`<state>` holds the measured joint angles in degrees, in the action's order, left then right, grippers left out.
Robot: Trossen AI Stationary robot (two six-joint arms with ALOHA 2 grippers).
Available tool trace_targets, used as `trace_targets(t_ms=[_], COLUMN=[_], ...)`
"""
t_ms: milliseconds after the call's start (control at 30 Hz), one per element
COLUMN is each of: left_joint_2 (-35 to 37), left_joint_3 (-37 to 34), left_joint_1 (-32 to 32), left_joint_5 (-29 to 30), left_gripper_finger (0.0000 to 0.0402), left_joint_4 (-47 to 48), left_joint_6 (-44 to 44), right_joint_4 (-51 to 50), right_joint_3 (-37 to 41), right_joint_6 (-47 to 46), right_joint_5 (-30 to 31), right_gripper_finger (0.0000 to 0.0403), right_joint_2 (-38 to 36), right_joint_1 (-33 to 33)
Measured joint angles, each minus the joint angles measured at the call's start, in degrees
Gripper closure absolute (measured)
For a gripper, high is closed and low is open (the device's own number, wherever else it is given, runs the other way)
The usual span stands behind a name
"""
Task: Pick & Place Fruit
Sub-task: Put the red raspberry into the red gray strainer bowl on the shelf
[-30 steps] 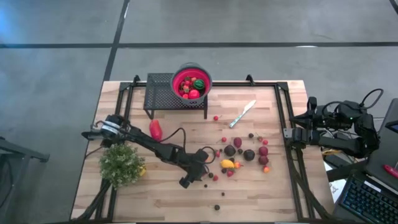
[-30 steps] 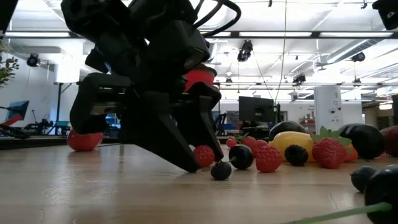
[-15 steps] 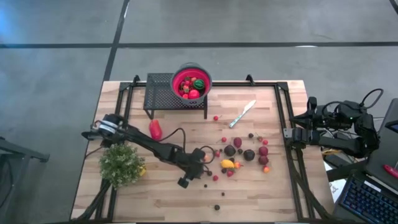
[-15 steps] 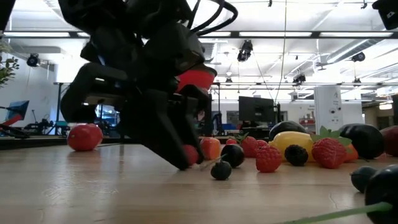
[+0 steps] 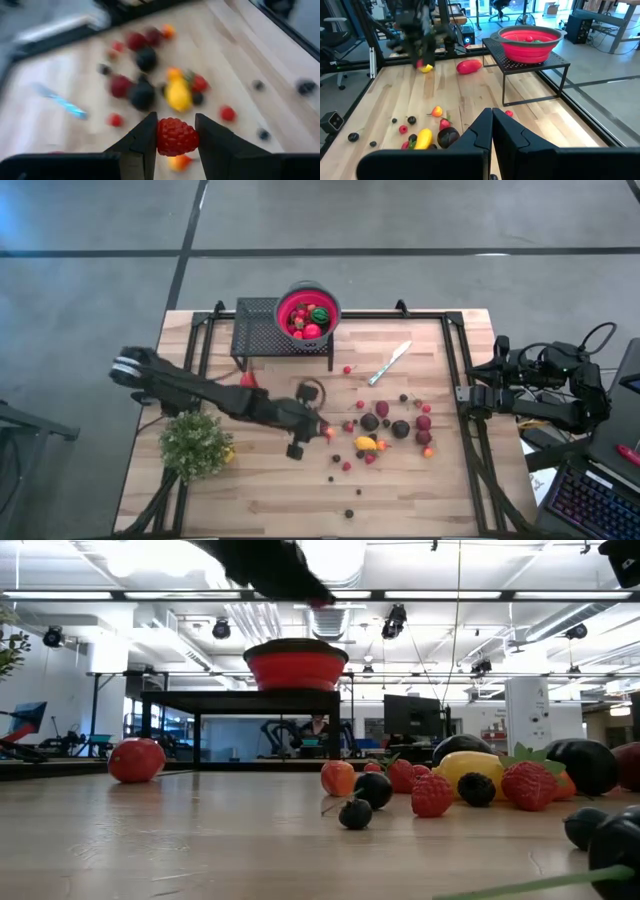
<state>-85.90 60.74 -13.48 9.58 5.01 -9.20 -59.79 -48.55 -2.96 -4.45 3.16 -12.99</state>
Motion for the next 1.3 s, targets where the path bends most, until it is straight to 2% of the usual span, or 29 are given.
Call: trace_targets(t_ms=[233,533,767,900,1167,1300], left_joint_2=[9.02,11.62,10.84,9.47,5.56,4.7], left_joint_3=[-0.03,-0.03,-0.03,-0.03,-0.03,-0.03], left_joint_1=[4.96,16.4,28.3,33.02,35.92,35.9], left_joint_5=[10.99,20.93,21.07,17.72,15.76,15.46], left_gripper_finger=[0.0273,0.0278,0.0279,0.0277,0.0271,0.0254], left_joint_4=[0.59,-0.8,-1.02,-1.75,-3.04,-5.02], left_joint_6=[-3.95,-4.36,-1.56,-0.66,-1.91,-1.23], right_joint_4=[0.01,0.02,0.02,0.02,0.02,0.02], right_joint_3=[0.01,0.0,0.01,0.0,0.0,0.0], right_joint_6=[0.09,0.11,0.01,-0.01,0.05,0.1], right_joint_5=[0.02,0.0,0.01,0.02,0.01,0.0], right_gripper_finger=[0.0394,0.0394,0.0394,0.0394,0.0394,0.0394], right_joint_2=[-0.02,0.0,-0.01,0.0,0.0,-0.02], right_joint_1=[-0.01,-0.02,-0.02,0.0,0.0,-0.01])
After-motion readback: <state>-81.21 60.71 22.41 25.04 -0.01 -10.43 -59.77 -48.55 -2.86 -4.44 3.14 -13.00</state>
